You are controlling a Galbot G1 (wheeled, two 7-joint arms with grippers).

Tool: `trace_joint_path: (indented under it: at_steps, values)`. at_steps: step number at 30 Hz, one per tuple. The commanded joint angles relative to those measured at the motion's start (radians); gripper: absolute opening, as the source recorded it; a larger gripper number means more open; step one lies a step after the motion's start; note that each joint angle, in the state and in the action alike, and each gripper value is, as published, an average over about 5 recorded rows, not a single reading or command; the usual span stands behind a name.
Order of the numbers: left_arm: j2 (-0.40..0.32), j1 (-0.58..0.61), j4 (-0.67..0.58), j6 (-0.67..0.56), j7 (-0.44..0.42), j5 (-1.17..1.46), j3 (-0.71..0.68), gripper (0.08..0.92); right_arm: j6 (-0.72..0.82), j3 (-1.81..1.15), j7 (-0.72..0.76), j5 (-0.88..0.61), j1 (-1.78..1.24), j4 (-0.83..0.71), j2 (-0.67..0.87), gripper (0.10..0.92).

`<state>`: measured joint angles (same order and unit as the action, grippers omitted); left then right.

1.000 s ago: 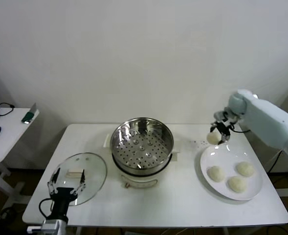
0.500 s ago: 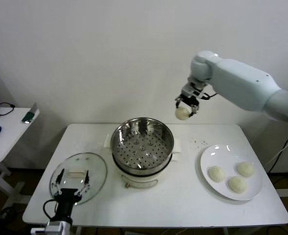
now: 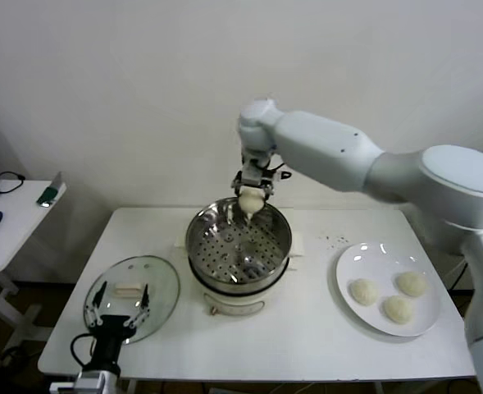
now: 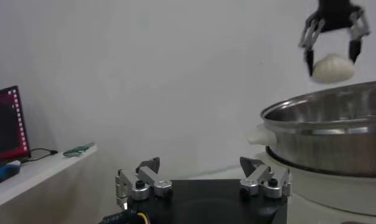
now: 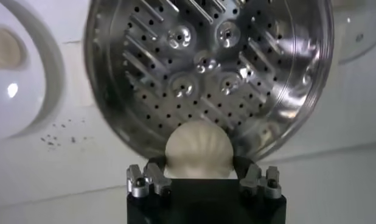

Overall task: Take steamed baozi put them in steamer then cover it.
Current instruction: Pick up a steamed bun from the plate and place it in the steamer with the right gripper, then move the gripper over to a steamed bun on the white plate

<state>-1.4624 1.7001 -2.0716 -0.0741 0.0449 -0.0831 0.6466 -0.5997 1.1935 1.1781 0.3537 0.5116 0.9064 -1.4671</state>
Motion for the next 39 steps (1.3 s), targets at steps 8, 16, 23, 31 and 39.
trace_joint_path:
  at_steps: [8, 16, 23, 31, 39]
  values:
    - [0.0, 0.003, -0.009, 0.006, -0.005, -0.003, 0.0, 0.823, -0.055, -0.01, -0.036, 0.169, -0.135, -0.102, -0.112, 0.729]
    - [0.0, 0.005, -0.013, 0.006, -0.007, -0.005, 0.0, 0.823, -0.041, -0.013, -0.038, 0.188, -0.143, -0.101, -0.098, 0.758]
    - [-0.004, 0.009, -0.014, 0.004, -0.004, -0.003, 0.002, 0.823, -0.023, -0.031, -0.047, 0.175, -0.116, -0.069, -0.071, 0.821]
    - [0.001, 0.014, -0.024, 0.006, -0.002, -0.004, 0.002, 0.823, 0.019, -0.02, -0.012, -0.044, 0.05, 0.066, 0.05, 0.823]
    - [0.02, 0.021, -0.029, 0.017, 0.008, 0.013, -0.008, 0.823, 0.273, 0.129, -0.058, -0.428, 0.269, 0.271, 0.342, 0.823]
